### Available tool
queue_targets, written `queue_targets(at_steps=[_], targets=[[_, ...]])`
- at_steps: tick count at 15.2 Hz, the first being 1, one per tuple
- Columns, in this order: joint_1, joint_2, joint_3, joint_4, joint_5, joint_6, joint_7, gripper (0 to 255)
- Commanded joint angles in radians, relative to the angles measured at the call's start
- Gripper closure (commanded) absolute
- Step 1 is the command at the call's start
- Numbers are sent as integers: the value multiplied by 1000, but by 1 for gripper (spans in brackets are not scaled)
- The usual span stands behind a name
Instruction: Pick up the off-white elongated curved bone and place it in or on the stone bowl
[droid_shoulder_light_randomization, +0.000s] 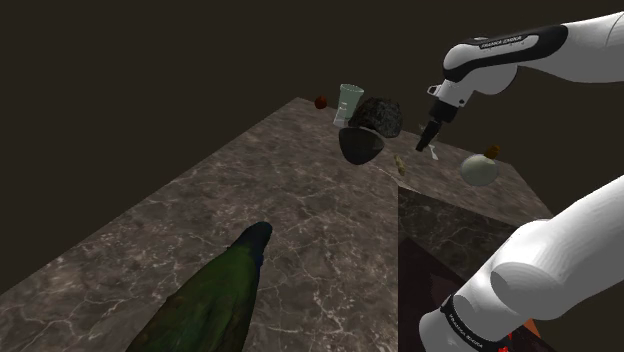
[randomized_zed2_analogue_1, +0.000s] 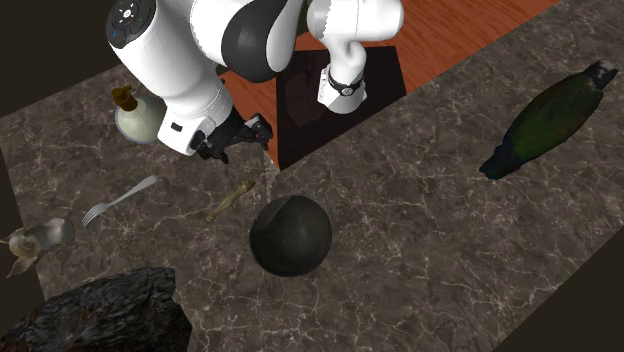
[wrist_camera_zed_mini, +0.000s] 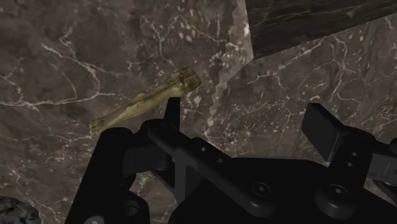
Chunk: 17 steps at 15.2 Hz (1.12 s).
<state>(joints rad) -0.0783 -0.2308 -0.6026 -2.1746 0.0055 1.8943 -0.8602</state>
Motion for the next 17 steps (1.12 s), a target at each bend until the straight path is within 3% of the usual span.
queue_targets(at_steps=[1, 6, 7, 16, 17], targets=[[1, 3, 0, -3, 2, 6, -1, 0], [1, 2, 0, -3, 2, 6, -1, 0], [1, 2, 0, -3, 2, 6, -1, 255], [1, 2, 0, -3, 2, 6, -1, 255], [1, 2, 0, -3, 2, 6, -1, 0]])
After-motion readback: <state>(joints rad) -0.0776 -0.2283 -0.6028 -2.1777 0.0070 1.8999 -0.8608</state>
